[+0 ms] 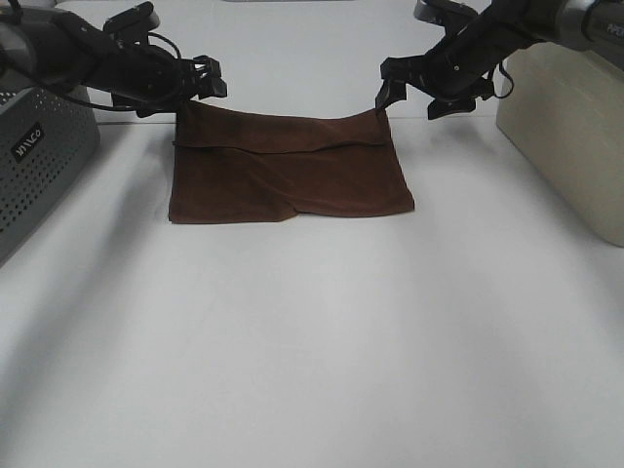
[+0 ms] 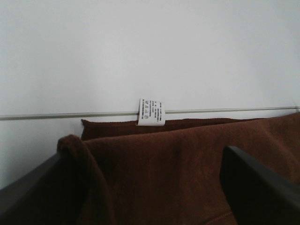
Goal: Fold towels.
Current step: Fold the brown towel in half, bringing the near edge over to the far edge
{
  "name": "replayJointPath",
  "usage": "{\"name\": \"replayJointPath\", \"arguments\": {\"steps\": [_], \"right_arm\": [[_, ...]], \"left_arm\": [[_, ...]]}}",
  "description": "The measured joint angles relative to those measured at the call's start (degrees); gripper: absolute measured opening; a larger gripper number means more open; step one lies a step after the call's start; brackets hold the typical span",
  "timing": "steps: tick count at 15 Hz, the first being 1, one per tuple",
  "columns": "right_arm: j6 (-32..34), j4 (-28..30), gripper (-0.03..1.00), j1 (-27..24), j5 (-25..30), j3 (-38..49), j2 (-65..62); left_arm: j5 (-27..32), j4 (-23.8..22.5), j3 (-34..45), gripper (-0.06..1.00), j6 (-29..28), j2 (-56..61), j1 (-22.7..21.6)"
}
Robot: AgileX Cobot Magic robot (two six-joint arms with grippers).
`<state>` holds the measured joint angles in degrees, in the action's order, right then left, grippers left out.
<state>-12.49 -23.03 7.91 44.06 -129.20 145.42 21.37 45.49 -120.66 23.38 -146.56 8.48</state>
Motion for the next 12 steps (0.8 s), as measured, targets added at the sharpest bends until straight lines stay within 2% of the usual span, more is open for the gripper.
{"name": "replayJointPath", "arguments": {"steps": [6, 9, 10, 12], "right_arm": [[0.23, -0.4, 0.83, 0.0, 7.05, -0.06, -2.86], [0.46, -0.74, 0.83, 0.0, 14.5, -0.06, -2.86], [0.46, -1.15, 0.83, 0.0, 15.47, -0.06, -2.86], [0.17, -4.07, 0.83, 0.0, 19.48, -0.06, -2.86]], "left_arm": [[2.69, 0.34, 0.0, 0.79, -7.79, 1.72, 0.0], [5.79, 0.17, 0.0, 0.79, -9.51, 2.69, 0.0], [6.47, 0.17, 0.0, 0.79, -9.8, 2.81, 0.0], [8.54, 0.06, 0.0, 0.79, -11.23, 2.75, 0.0]]}}
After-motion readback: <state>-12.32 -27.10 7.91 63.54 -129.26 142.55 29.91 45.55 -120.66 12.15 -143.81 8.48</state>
